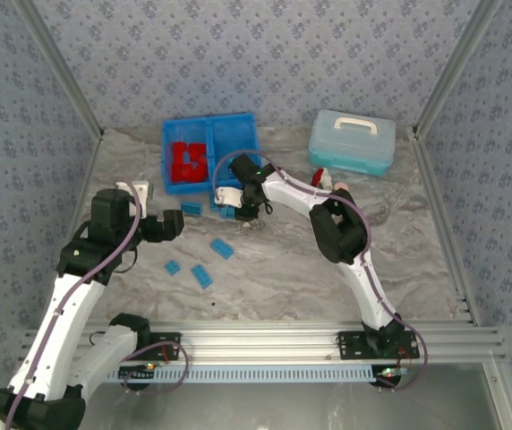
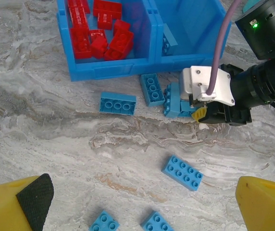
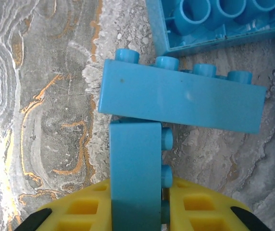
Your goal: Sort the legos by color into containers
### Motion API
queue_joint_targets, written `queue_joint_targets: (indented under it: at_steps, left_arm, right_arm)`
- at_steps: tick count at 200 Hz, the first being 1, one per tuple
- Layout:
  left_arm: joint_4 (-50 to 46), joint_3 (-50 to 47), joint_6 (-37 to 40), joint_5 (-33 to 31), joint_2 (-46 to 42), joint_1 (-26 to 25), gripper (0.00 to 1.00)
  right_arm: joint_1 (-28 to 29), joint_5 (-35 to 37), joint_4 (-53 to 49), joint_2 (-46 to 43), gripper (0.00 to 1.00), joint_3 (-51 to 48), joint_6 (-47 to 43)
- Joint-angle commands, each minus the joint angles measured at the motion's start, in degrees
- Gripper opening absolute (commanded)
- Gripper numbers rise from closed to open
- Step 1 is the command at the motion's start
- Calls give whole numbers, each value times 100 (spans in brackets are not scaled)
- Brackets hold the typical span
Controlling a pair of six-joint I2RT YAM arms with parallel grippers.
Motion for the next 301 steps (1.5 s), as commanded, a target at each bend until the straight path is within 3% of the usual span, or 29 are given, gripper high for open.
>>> queue_joint_targets:
  at_steps: [1, 44, 73, 110, 141, 166, 205, 228, 260, 286, 301]
  left_arm:
    - [-48, 82, 65, -46, -59, -20, 99]
    - [-54, 92, 66, -56, -52, -22, 99]
    - [-28, 89, 46, -63, -88, -20, 99]
    - [-47, 87, 58, -77, -96, -20, 99]
    - [-56, 89, 65, -139, -106, -20, 99]
    - [-50, 84, 64, -162, -124, -19, 99]
    - [-38, 89, 70, -102, -95, -2, 99]
    - [-39, 80, 79, -100, -102, -2, 99]
    - [-35, 81, 73, -101, -96, -2, 99]
    - [-36, 88, 62, -100, -90, -3, 99]
    - [-32, 82, 49, -96, -93, -2, 99]
  right_arm:
    - [4, -161, -34, -252, 17, 19, 49]
    - [3, -296, 639, -1258, 16, -515, 430]
    - [-95, 192, 1465, -1655, 17, -497, 1483]
    - [-131, 1583, 1009, -509, 18, 1246, 2876]
    - [-245, 1784, 389, 627, 17, 2885, 3532]
    - [-325, 1786, 282, 1078, 19, 3440, 3882]
    - [-428, 1228, 410, 1295, 25, 3469, 4792]
    - [-334, 1415, 401, 1285, 45, 3526, 4797]
    - [-297, 1378, 20, 837, 46, 3510, 5112]
    - [-210, 1502, 334, -84, 44, 2334, 6048]
    - [-30, 1691, 947, -792, 44, 1115, 6769]
